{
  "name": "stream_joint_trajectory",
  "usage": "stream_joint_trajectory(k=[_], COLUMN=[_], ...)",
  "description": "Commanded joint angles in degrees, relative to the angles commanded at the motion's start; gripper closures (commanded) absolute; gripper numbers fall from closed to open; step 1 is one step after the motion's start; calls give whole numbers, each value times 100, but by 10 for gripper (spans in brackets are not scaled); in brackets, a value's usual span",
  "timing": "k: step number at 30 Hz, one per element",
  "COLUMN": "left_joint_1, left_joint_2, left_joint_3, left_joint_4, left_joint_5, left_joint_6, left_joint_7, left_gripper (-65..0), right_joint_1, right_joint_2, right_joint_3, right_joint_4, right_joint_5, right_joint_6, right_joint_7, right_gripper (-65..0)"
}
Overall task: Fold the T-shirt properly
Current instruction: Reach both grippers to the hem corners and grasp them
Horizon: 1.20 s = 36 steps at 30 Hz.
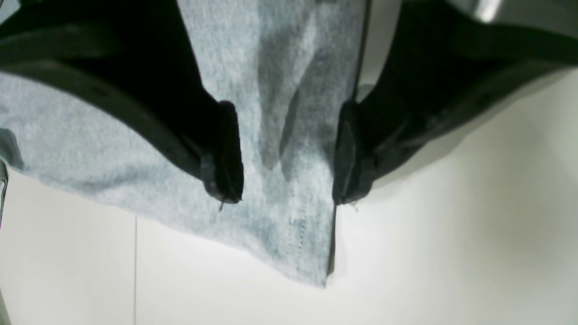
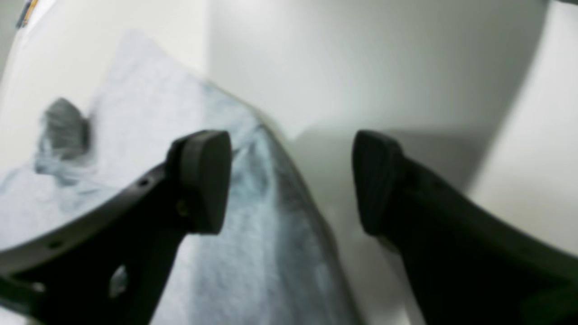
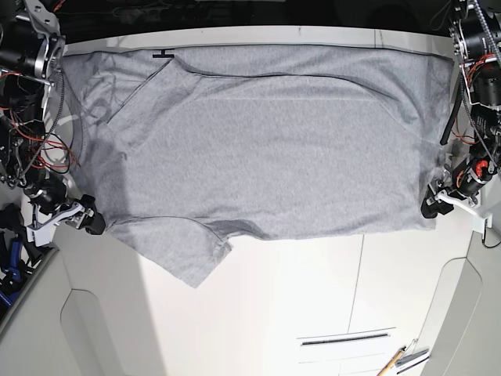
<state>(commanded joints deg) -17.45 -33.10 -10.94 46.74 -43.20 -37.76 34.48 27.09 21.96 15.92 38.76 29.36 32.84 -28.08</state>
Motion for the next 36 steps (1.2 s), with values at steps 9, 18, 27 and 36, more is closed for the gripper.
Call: stream_joint_trajectory(k=[9,18,27,36], left_joint_1=[-197,-258,-562,-605], left_joint_2=[28,55,52,105], left_joint_3=[0,0,0,0], left_joint_4=[0,-153,-170,-317], left_joint_5=[234,601,1113,1268], left_joint_6=[9,452,745,907], left_joint_7=[-151,-605,-944,-986], left_gripper=[-361,-361,-361,-361], right_joint_1=[2,4,2,2], right_joint_2=[-315,-498,-498,-498], right_joint_3=[0,-199,-332,-332], right_joint_4=[0,2,2,2], right_joint_5=[24,63,66,151], right_joint_6=[61,66,66,63], right_joint_7=[-22,-66,-155,-258], right_gripper=[-420,-420,-420,-420])
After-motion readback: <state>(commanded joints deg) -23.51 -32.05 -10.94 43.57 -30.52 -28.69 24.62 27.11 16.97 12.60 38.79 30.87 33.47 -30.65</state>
